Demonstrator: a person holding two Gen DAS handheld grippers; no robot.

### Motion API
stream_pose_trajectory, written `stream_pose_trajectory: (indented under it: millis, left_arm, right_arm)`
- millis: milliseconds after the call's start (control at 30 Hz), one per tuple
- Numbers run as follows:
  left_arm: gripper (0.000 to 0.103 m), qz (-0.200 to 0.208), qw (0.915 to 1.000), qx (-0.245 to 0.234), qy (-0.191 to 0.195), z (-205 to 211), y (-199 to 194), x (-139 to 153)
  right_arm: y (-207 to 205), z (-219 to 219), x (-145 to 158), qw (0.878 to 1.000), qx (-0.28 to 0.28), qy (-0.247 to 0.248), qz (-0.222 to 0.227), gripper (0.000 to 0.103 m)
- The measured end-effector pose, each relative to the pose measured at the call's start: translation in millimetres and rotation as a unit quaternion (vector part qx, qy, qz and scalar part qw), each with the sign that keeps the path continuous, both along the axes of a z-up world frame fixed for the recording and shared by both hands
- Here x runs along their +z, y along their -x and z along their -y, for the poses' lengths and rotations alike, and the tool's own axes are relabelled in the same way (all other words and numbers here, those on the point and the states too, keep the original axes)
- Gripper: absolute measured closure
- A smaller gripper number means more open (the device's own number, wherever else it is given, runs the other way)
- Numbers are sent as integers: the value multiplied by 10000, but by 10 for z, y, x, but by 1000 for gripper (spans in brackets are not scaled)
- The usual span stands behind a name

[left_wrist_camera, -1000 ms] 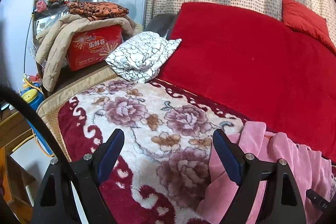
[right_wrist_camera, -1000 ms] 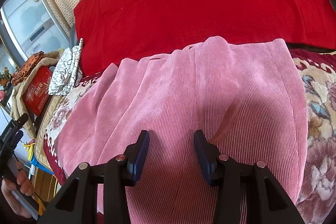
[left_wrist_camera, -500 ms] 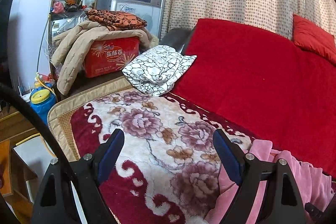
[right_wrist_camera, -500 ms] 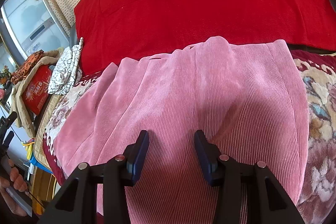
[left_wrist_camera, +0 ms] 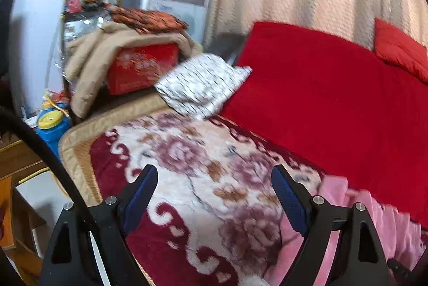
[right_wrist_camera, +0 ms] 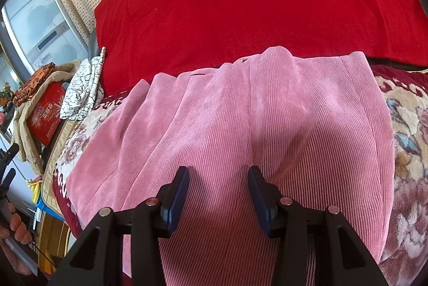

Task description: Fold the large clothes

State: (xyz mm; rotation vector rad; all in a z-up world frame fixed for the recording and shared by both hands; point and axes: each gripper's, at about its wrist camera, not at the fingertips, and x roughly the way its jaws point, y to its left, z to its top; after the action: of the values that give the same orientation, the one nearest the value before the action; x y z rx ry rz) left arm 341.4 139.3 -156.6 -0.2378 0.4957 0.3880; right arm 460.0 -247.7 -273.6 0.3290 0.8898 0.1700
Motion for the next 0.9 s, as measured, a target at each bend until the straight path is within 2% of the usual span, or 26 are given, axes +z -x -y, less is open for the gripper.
stream_pose_trajectory:
  millis: [33,100,133,167,267,367,533,667,733,767,833,900]
  left_arm:
    - [16,-109,9999,-117,54,27,-43,-39]
    - [16,-608,9951,-681,372,120,-211,-205]
    - [16,-916,9889,-983,633,162,-304,-317]
    - [16,-1288,9791,-1235,980,195,-401,-461]
    - [16,-2061,9518,-1390,1796,236,-539,-819]
    - [16,-2310,9408,-1443,2015,313,-548,-976]
    - [15,-2484,9347,-1391,2129,460,-472,-1120]
    - [14,-2386,9400,-1222,2110,487,-492,-1116]
    - [14,-2326,9399,-1075,2257,447,-484,-1102]
    - [14,-2237,9421,-992,2294,428,-449,-1071]
    - [14,-2128,9501,-832,2125,406,-349,-1033]
    - [14,-2108,9492,-776,2203,388,-289,-1051]
  right_arm:
    - [-1,0,2,10000,1,1,0,53]
    - [-3,-2,-5,10000,0,11,3,53]
    - [-8,-1,-15,10000,-2,23,6,52]
    - [-12,-2,-22,10000,-1,39,7,52]
    - [-23,-13,-32,10000,11,84,14,52]
    - [-19,-6,-32,10000,25,44,4,52]
    - [7,-5,-24,10000,65,28,0,52]
    - [29,-7,-21,9999,100,44,13,52]
    - [29,0,-24,9999,114,28,12,52]
    - [34,-2,-26,9999,120,21,14,52]
    - [43,0,-30,9999,156,26,32,52]
    - [49,4,-36,9998,203,46,52,52]
